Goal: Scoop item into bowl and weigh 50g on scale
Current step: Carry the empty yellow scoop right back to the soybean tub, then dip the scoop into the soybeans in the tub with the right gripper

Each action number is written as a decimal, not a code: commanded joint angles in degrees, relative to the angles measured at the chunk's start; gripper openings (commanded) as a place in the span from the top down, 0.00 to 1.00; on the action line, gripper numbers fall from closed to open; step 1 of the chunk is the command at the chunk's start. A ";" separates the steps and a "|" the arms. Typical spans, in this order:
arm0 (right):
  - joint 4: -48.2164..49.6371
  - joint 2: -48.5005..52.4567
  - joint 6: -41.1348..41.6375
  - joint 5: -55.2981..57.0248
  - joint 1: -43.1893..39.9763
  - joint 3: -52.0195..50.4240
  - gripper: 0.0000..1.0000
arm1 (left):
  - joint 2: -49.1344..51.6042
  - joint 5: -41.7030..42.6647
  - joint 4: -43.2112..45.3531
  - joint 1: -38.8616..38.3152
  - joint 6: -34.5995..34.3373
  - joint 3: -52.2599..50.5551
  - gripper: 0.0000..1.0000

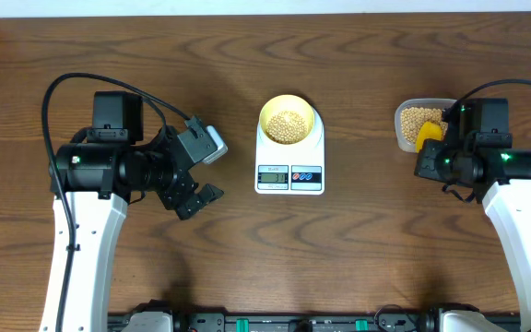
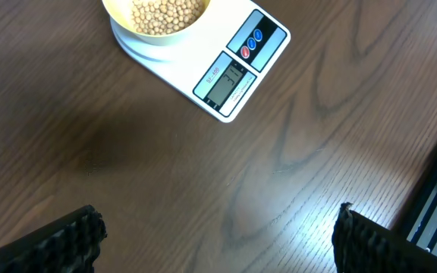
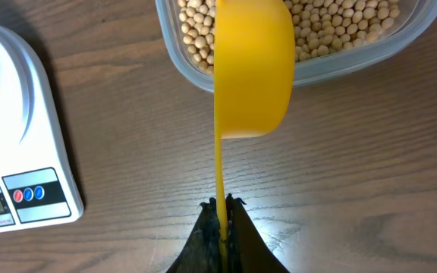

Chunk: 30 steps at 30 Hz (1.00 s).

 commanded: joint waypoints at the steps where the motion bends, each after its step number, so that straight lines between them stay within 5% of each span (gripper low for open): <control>1: 0.00 -0.98 1.01 1.07 -0.24 0.15 0.98 | 0.15 0.48 -0.17 0.28 0.55 0.33 0.02; 15: -5.16 -1.01 2.93 15.10 -0.24 0.17 0.99 | 0.15 0.48 -0.15 0.28 0.55 0.31 0.02; 30: -2.10 -0.98 -6.08 16.98 -0.22 0.15 0.99 | 0.15 0.48 -0.17 0.28 0.55 0.31 0.02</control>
